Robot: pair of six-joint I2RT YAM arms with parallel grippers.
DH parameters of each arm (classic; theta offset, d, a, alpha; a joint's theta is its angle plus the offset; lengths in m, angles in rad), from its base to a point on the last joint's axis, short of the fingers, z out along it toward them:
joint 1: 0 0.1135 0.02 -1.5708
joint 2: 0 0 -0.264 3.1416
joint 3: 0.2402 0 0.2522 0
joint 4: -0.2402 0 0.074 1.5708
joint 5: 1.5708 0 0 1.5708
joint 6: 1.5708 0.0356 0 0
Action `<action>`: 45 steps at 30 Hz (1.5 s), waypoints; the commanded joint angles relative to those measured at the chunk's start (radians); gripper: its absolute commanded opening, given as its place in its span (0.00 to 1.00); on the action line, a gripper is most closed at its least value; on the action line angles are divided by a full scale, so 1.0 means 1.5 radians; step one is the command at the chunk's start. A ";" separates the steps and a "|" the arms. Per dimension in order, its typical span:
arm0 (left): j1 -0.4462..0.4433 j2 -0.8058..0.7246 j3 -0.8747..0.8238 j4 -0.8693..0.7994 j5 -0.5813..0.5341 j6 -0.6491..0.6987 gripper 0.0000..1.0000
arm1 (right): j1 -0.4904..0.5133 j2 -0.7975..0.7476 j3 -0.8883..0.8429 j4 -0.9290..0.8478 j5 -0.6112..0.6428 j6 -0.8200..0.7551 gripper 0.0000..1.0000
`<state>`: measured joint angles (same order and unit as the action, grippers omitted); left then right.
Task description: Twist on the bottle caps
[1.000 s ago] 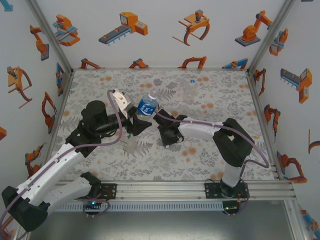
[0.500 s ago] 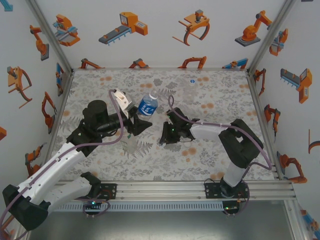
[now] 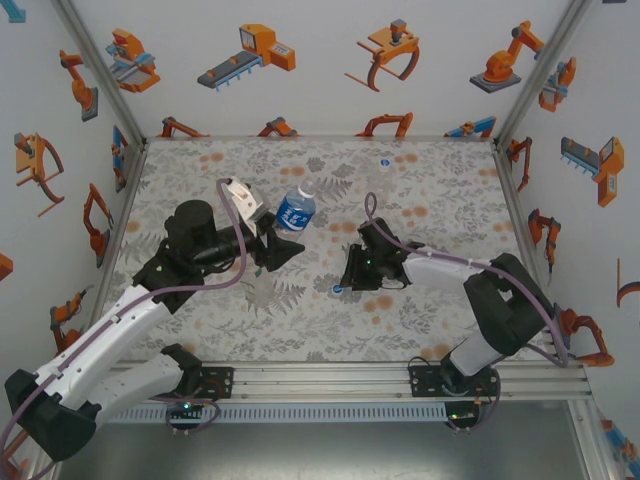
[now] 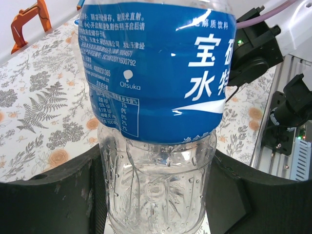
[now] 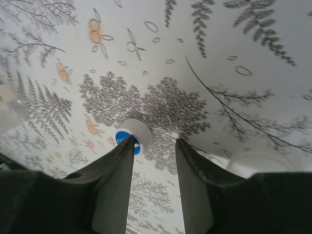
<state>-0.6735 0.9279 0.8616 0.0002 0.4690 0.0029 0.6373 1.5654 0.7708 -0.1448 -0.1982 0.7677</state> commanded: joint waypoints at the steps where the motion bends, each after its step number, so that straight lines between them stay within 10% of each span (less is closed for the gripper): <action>1: -0.001 0.002 0.016 0.021 0.017 -0.009 0.00 | 0.013 -0.018 0.042 -0.085 0.058 -0.038 0.41; 14: -0.001 -0.034 -0.004 0.005 -0.006 -0.007 0.00 | 0.144 0.059 0.209 -0.210 0.221 -0.171 0.49; 45: -0.001 -0.015 -0.010 0.033 0.003 -0.015 0.00 | 0.167 0.139 0.208 -0.190 0.193 -0.170 0.37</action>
<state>-0.6735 0.9012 0.8497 0.0105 0.4637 -0.0013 0.8799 1.7561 1.0695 -0.4118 0.0879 0.5217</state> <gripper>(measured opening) 0.601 0.379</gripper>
